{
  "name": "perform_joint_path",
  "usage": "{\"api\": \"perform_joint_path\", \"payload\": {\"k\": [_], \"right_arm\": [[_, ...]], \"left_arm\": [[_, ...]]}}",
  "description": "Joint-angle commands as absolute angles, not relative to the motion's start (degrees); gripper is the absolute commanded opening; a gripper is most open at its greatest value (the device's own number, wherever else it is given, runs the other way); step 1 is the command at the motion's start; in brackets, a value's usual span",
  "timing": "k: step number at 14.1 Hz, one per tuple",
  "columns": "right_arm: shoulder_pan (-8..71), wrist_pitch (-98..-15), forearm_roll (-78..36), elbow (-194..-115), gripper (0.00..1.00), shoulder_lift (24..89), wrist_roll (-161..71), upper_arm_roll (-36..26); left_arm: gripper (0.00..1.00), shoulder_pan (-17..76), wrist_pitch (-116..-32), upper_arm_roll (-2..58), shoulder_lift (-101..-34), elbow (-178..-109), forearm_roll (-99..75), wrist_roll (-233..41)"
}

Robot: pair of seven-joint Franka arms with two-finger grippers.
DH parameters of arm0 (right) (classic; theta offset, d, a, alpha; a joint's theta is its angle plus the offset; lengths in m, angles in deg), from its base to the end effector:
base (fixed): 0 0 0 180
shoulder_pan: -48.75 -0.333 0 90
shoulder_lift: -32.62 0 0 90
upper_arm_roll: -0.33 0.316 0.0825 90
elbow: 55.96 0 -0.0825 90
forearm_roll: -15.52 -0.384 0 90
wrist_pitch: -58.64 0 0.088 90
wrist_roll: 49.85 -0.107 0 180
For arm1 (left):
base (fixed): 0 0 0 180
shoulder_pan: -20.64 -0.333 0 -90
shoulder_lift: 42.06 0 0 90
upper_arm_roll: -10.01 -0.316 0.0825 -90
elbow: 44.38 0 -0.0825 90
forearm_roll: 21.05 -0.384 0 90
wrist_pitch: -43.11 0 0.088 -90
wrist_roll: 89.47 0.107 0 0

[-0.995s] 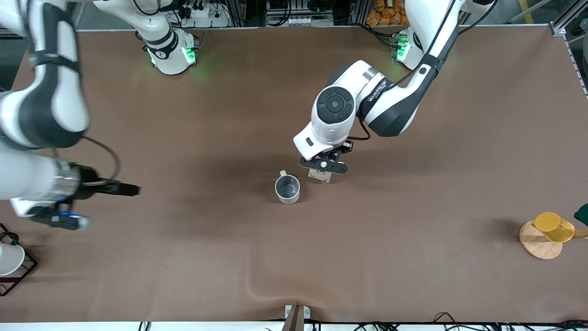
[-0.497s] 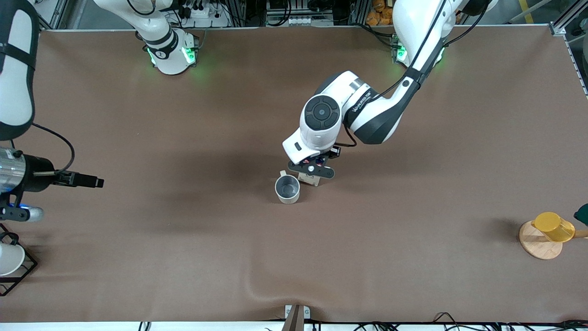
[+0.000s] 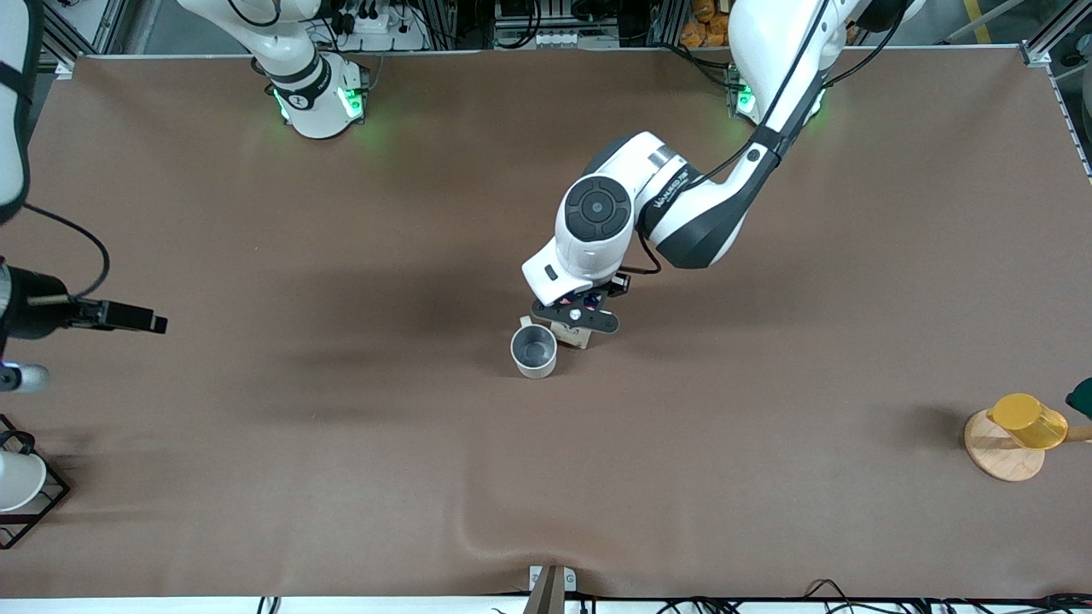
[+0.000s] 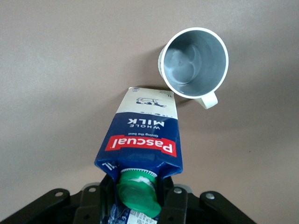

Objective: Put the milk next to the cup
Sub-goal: 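Lower the milk carton beside the mug and open the left gripper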

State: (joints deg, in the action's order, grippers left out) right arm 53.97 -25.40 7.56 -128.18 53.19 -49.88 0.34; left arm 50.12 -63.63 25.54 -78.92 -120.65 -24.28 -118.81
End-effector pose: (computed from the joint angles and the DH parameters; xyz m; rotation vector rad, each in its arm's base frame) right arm 0.6454 -0.0428 0.5455 -2.9850 0.1308 0.2189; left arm 0.5378 -0.4733 0.3571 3.0765 -0.3827 -0.2138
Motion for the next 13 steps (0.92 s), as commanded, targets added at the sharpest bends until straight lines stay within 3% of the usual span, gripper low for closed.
{"api": "perform_joint_path", "payload": {"k": [1, 5, 7, 10, 11, 13], "right_arm": [[55.43, -24.59, 8.4, -136.36, 1.0, 43.63, -49.85, 2.17], [56.84, -27.64, 8.49, -146.0, 1.0, 33.54, -49.41, 2.87], [56.84, -31.95, 8.49, -153.75, 1.0, 27.9, -49.32, 3.23], [54.74, -32.5, 8.75, -154.48, 1.0, 27.88, -49.93, 2.88], [54.3, -32.5, 9.01, -154.22, 1.0, 27.96, -49.94, 2.79], [54.29, -32.59, 10.16, -152.38, 1.0, 29.19, -49.94, 2.7]], "left_arm": [[0.4, 51.05, -63.85, 25.3, -80.9, -118.21, -24.83, -117.16], [0.48, 51.13, -64.55, 25.39, -80.91, -118.3, -24.48, -116.89], [0.59, 51.22, -64.64, 25.3, -80.91, -118.3, -23.17, -116.8], [0.65, 51.22, -64.64, 25.39, -80.73, -118.47, -22.99, -116.89], [0.74, 51.22, -64.64, 25.39, -80.73, -118.56, -22.99, -116.98], [1.0, 51.31, -64.73, 25.39, -80.9, -118.65, -22.9, -117.59]]}}
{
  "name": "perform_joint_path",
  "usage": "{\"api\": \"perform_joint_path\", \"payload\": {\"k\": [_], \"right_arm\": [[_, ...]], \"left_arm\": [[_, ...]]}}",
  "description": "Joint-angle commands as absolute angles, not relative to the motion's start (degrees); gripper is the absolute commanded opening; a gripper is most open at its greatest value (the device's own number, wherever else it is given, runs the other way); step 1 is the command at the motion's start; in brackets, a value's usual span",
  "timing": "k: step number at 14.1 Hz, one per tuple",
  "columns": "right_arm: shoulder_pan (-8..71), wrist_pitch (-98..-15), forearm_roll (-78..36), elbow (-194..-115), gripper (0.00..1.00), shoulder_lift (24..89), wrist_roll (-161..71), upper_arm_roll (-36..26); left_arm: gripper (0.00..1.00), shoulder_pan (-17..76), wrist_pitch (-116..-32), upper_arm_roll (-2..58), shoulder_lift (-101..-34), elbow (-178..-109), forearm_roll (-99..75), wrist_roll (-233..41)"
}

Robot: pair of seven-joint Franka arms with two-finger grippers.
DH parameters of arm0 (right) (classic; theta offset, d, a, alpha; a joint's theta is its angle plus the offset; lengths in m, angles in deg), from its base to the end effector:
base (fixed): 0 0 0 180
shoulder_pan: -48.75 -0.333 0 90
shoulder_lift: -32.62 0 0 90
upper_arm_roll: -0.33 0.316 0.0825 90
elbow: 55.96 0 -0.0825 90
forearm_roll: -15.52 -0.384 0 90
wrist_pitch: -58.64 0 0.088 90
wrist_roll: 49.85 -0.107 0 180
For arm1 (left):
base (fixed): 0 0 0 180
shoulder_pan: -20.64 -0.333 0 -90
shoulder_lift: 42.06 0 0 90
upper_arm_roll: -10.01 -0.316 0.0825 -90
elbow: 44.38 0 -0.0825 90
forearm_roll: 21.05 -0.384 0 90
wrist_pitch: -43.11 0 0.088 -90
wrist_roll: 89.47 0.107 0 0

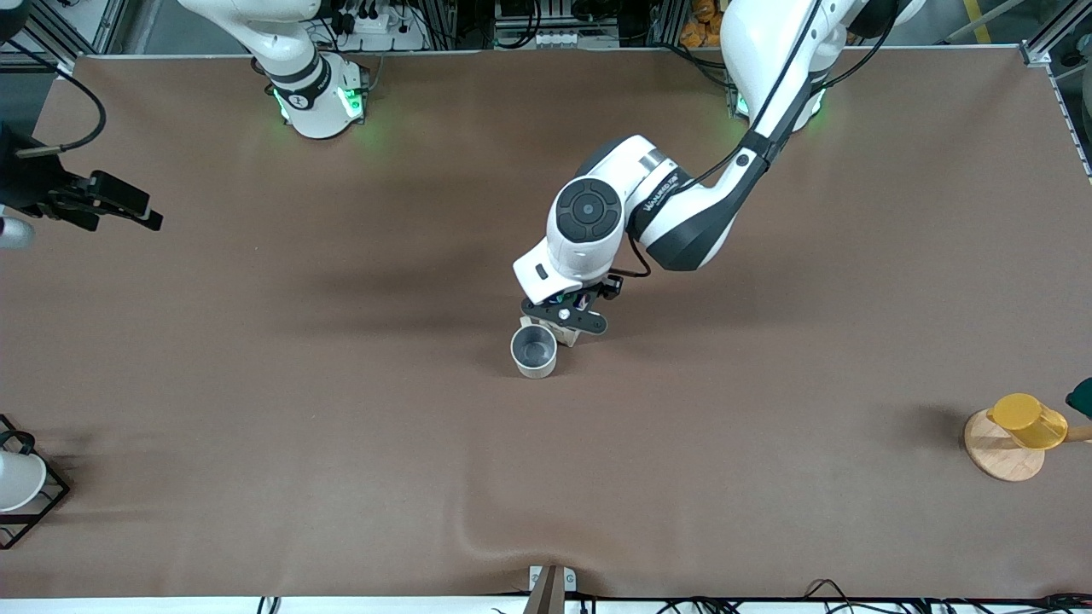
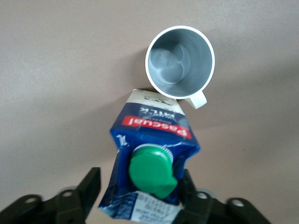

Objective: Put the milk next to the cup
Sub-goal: 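Lower the milk carton beside the mug and open the left gripper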

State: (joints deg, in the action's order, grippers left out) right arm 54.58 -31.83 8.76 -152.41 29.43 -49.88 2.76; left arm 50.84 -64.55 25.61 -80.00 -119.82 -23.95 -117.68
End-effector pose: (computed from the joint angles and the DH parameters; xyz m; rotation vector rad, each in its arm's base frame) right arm 0.5354 -0.0187 0.6032 -3.0223 0.0965 0.0685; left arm 0.5355 -0.4832 0.3519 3.0553 -0.4236 -0.2068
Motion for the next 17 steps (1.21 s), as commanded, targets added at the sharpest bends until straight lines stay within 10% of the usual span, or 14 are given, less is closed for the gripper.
{"api": "perform_joint_path", "payload": {"k": [1, 7, 17], "right_arm": [[54.29, -32.59, 10.25, -151.94, 1.0, 29.72, -49.94, 2.7], [54.03, -33.11, 11.56, -147.45, 1.0, 32.36, -49.85, 2.7], [50.69, -32.85, 17.89, -145.61, 1.0, 32.45, -51.87, 0.5]], "left_arm": [[1.0, 51.48, -64.9, 25.3, -80.82, -118.56, -22.99, -117.85], [1.0, 51.05, -58.77, 24.95, -70.47, -118.39, -22.2, -125.68], [1.0, 25.13, -41.19, 24.77, -51.38, -121.72, -23.25, -122.25]]}}
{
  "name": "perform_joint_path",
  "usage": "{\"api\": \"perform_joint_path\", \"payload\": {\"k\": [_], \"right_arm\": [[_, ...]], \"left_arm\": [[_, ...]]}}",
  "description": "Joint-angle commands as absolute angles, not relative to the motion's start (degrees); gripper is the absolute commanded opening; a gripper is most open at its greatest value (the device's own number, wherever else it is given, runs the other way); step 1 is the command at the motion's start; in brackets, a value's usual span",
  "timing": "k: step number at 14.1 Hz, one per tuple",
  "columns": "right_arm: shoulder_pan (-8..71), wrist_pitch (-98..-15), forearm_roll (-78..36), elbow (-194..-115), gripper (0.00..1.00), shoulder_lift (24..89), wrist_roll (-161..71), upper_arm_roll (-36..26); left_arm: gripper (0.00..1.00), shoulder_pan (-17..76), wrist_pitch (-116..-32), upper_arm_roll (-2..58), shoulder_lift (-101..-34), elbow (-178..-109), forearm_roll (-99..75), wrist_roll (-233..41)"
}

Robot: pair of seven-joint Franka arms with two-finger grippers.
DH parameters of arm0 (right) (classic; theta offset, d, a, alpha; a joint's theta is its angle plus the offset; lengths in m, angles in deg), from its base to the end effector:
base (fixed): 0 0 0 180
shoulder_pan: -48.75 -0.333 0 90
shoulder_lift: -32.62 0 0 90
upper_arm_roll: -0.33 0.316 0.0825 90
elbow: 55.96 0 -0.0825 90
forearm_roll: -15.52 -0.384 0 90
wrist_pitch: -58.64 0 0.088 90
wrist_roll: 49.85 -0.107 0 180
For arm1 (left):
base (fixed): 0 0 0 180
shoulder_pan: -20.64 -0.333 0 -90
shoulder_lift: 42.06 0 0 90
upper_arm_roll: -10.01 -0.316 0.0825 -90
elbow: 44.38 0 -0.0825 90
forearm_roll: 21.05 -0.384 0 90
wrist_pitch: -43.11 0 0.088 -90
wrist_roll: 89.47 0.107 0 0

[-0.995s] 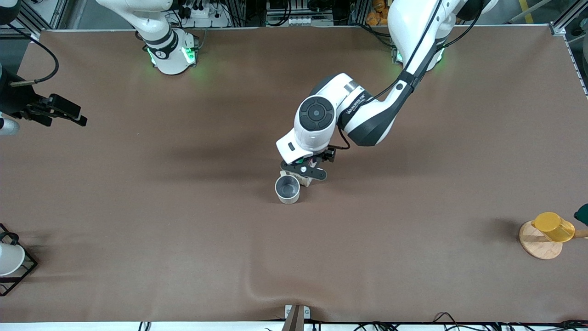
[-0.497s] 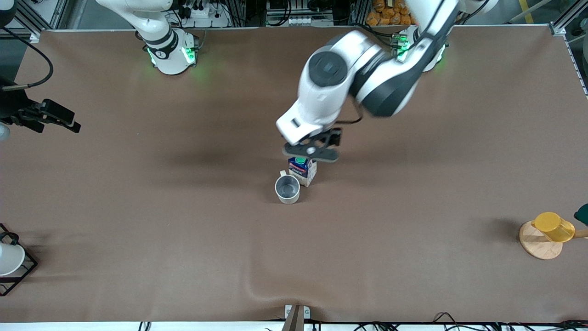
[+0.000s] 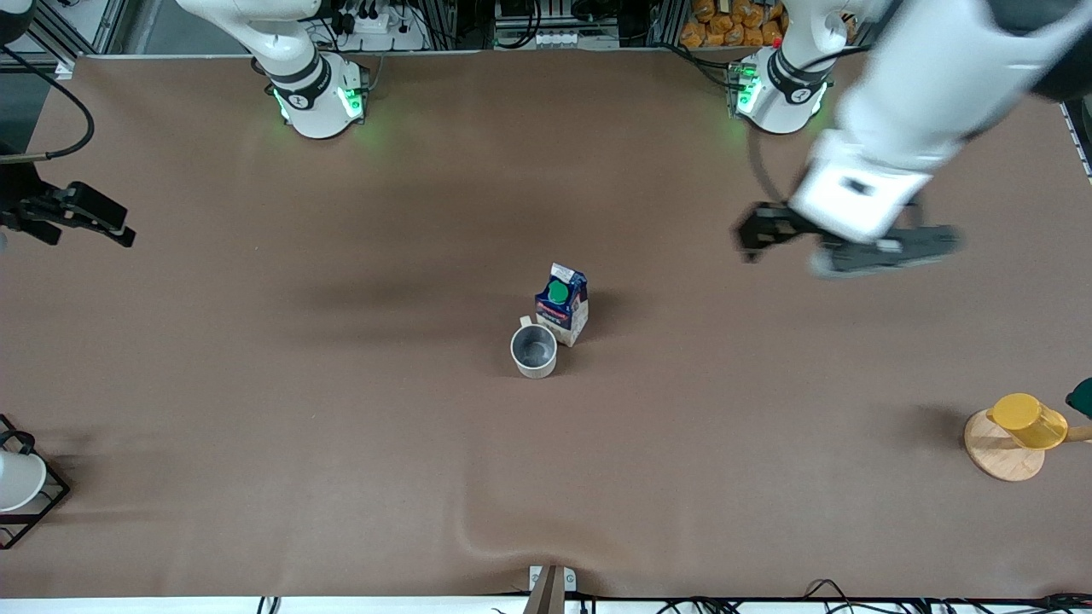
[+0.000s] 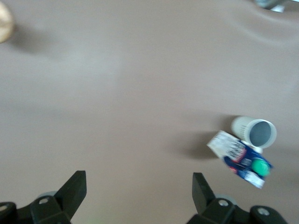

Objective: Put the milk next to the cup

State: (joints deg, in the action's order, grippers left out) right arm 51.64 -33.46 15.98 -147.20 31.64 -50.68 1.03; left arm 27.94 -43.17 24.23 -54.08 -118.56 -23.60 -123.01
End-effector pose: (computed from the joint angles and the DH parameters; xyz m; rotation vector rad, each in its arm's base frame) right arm 0.5524 -0.0219 0.6270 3.1315 -0.0823 0.0501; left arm 0.5764 -0.2022 0.6291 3.1135 0.3411 0.0056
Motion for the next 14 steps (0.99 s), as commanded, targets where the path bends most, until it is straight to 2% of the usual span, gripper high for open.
{"api": "perform_joint_path", "payload": {"k": [1, 6, 14], "right_arm": [[50.6, -33.02, 17.89, -145.69, 1.0, 32.45, -51.78, 0.5], [50.51, -32.68, 17.89, -145.78, 1.0, 32.53, -51.52, 0.5], [49.81, -32.59, 17.89, -145.96, 1.0, 32.53, -51.52, 0.15]], "left_arm": [[1.0, 22.94, -39.96, 24.77, -50.77, -121.73, -23.34, -121.64], [1.0, 14.94, -36.61, 24.95, -47.33, -121.64, -23.16, -110.93], [1.0, 11.4, -32.92, 24.17, -42.69, -122.34, -22.28, -104.06]]}}
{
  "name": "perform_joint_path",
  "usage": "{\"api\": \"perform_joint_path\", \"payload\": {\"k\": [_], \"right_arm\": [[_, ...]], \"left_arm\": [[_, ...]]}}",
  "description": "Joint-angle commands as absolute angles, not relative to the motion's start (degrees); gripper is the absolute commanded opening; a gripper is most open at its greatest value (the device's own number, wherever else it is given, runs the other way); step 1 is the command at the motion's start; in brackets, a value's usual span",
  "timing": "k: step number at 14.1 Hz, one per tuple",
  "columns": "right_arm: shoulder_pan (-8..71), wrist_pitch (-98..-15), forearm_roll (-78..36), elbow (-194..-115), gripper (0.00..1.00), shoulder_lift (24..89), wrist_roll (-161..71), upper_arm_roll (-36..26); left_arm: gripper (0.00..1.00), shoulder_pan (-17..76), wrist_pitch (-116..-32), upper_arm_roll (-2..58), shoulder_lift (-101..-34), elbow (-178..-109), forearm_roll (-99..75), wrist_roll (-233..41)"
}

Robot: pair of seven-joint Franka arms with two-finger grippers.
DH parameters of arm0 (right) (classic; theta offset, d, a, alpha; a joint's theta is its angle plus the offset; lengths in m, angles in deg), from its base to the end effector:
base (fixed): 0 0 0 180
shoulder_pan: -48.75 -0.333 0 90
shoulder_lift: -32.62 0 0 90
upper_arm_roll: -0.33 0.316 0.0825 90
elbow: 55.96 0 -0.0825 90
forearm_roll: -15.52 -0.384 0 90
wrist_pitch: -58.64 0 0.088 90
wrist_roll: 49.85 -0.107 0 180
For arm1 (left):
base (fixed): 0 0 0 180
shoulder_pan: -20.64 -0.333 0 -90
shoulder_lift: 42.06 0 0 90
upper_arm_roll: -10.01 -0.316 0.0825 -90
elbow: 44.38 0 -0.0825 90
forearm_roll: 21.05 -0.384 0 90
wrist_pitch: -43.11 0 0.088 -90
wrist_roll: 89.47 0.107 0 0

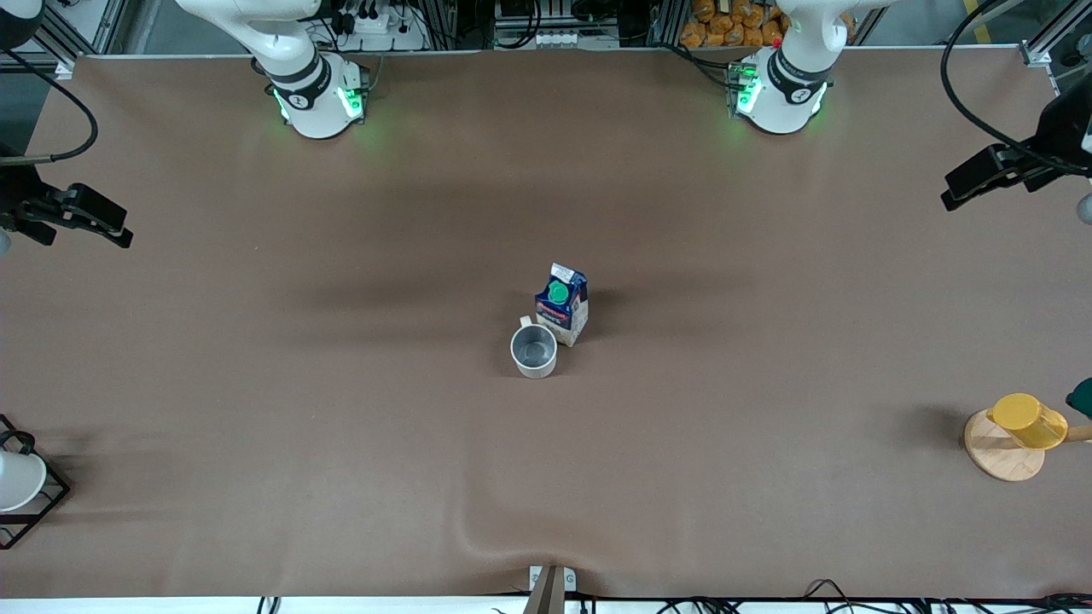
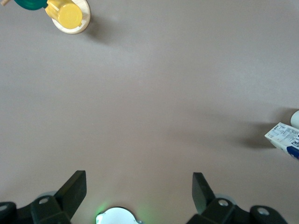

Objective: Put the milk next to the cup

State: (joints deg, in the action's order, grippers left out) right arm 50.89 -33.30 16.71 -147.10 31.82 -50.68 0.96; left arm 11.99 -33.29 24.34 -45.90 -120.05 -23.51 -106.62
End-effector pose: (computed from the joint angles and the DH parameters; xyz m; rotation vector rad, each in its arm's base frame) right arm 0.5533 -0.0167 0.6259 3.1196 -0.0631 0.0434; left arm 0.5458 -0.0428 0.6833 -3.0885 -0.3244 0.0718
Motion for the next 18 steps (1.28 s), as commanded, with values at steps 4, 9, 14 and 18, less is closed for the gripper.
{"api": "perform_joint_path", "payload": {"k": [4, 9, 14, 18], "right_arm": [[49.72, -32.5, 17.81, -145.87, 1.0, 32.71, -51.96, 0.41], [49.98, -32.5, 17.45, -145.87, 1.0, 32.8, -51.7, 0.41], [50.07, -32.5, 17.45, -145.78, 1.0, 33.33, -51.61, 0.41], [50.16, -32.5, 17.37, -145.87, 1.0, 33.41, -51.61, 0.41]], "left_arm": [[1.0, 17.37, -33.18, 16.7, -39.95, -126.82, -22.29, -103.71], [1.0, 21.43, -33.35, 13.08, -36.87, -129.9, -22.28, -103.44], [1.0, 20.29, -34.93, 13.17, -38.1, -129.55, -20.36, -97.66], [1.0, 20.02, -35.02, 13.43, -38.19, -129.37, -21.66, -97.1]]}}
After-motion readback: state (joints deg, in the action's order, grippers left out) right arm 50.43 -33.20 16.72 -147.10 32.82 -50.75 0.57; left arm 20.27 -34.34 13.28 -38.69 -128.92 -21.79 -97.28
